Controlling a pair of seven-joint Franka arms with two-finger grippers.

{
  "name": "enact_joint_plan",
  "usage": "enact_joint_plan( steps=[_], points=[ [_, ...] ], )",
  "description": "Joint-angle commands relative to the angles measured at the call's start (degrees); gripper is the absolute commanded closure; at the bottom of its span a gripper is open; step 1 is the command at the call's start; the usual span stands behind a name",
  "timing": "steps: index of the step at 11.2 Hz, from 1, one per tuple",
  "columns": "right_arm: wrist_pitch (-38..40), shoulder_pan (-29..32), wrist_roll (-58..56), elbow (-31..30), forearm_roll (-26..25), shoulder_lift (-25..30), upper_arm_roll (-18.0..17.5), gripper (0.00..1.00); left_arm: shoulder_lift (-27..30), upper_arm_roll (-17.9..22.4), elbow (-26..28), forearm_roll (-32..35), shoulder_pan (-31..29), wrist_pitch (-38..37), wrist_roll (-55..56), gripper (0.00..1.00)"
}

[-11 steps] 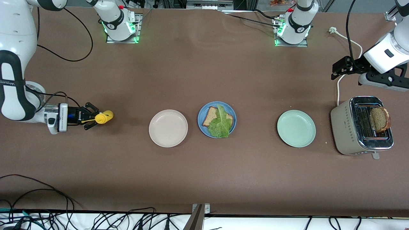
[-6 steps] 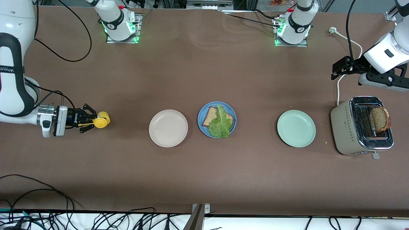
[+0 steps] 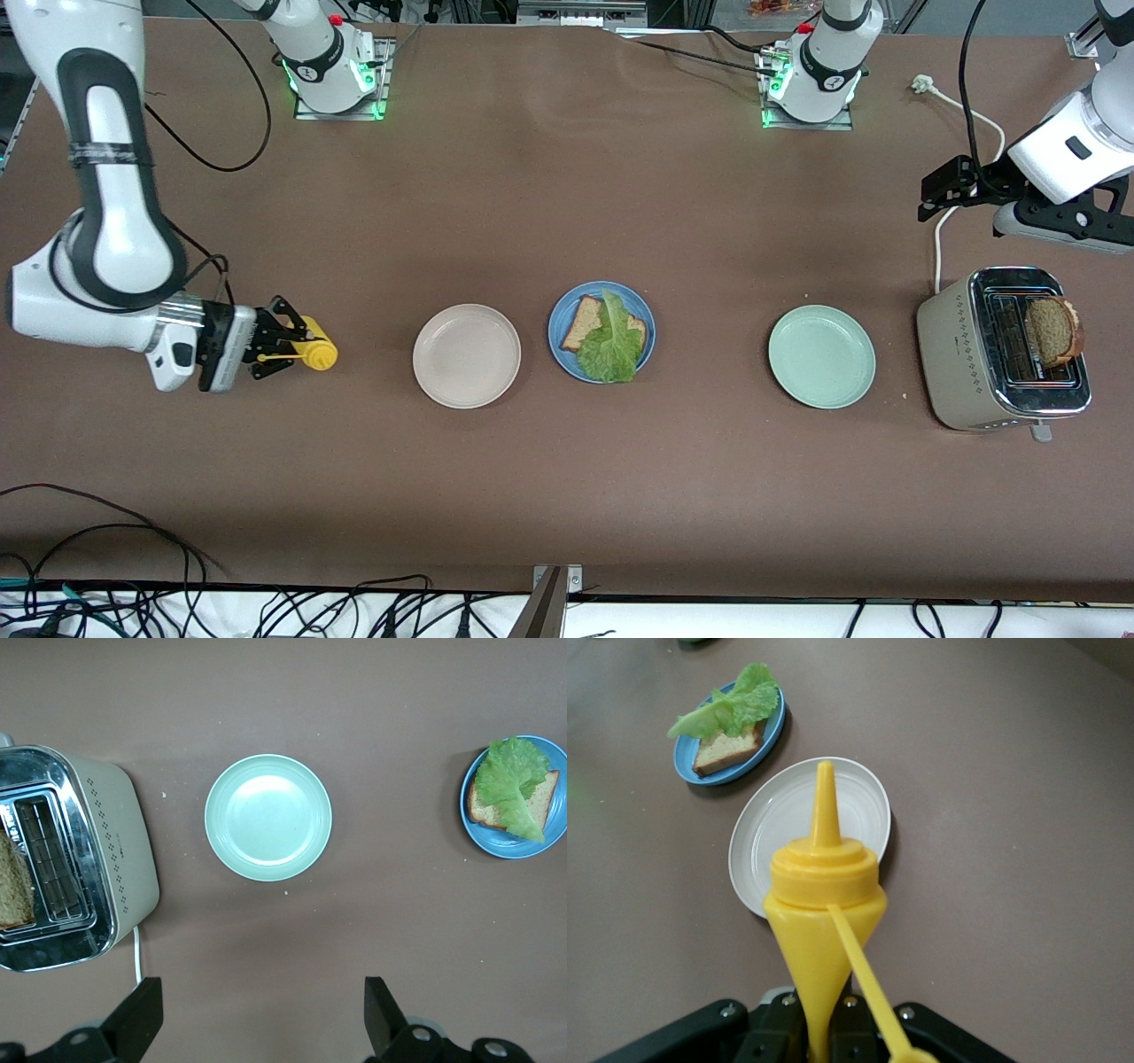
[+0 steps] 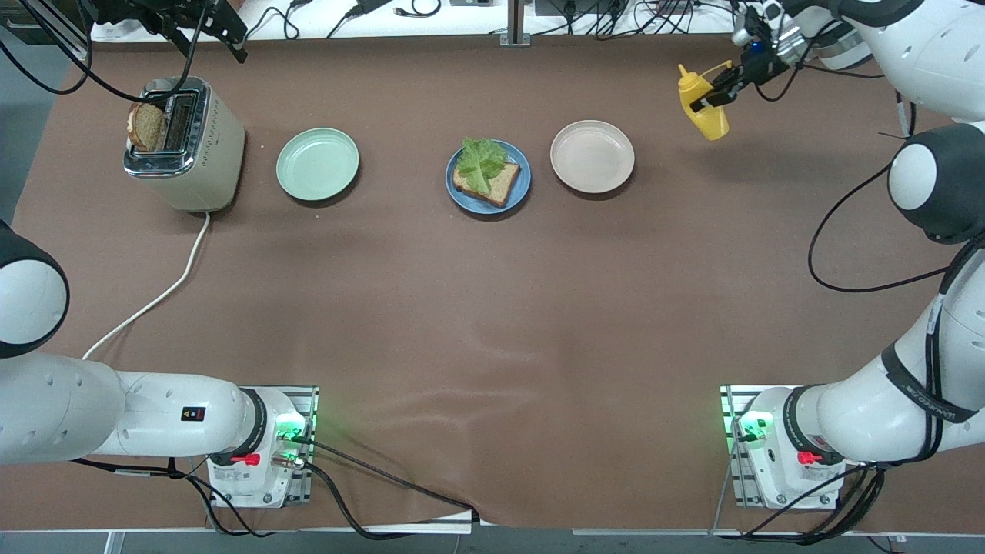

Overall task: Make sandwich in blue plate with both arms
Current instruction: 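Lift the mustard bottle with the right gripper toward the plates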

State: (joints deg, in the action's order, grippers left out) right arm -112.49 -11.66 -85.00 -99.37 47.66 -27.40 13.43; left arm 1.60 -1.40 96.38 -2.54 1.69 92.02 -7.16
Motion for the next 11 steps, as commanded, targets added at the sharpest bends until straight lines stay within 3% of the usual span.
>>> enact_joint_plan(
  steps=[1, 11],
  points=[
    [-4.66, -5.46, 10.35, -0.92, -5.37, 1.83, 0.46, 1.00, -0.89, 0.08, -2.07, 0.25, -0.02, -1.41, -0.75, 0.00],
    [-9.94, -19.62, 45.69, -0.83, -25.05, 5.51, 0.11, 1.00, -0.98, 0.08, -2.07, 0.25, -0.02, -1.41, -0.75, 0.00]
  ],
)
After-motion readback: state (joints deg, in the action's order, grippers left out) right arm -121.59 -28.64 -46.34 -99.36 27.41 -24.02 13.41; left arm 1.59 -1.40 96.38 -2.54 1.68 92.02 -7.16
